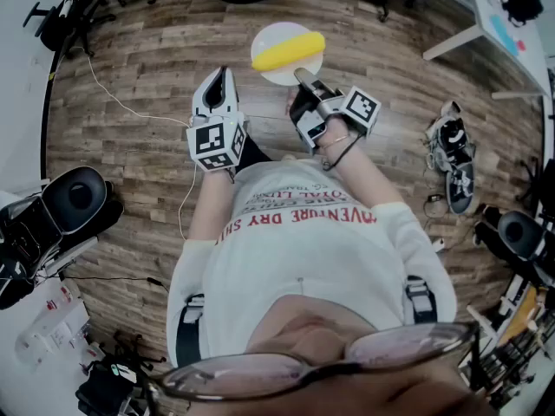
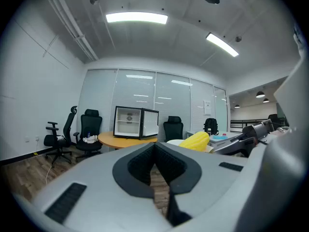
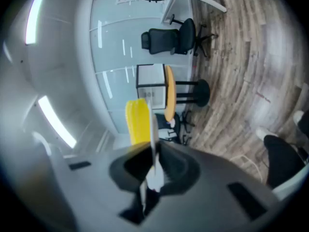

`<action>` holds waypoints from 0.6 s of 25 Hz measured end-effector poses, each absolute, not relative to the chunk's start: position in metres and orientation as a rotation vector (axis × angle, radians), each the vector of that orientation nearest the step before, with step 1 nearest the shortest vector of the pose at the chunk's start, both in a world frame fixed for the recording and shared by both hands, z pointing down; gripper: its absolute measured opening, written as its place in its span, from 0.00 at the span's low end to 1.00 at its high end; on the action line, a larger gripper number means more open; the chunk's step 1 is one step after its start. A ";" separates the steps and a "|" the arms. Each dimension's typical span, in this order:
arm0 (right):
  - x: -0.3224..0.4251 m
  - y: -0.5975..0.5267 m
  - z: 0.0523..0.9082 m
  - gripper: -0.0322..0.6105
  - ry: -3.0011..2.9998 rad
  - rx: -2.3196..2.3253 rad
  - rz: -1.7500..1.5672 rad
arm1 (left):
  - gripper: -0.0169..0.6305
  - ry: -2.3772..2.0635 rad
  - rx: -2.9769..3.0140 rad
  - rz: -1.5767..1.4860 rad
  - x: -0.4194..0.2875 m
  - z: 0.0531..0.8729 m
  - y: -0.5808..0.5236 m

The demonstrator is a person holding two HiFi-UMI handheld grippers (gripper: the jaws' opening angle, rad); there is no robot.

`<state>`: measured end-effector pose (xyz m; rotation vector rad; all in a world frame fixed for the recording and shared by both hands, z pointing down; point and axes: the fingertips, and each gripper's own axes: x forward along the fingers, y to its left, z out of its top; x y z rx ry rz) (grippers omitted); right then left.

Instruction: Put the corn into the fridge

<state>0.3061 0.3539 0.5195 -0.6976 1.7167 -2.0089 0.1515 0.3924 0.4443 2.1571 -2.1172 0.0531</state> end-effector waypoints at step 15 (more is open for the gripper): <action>0.300 0.349 0.511 0.11 1.718 -0.686 -1.998 | 0.07 -2.107 2.182 0.076 0.147 0.439 0.387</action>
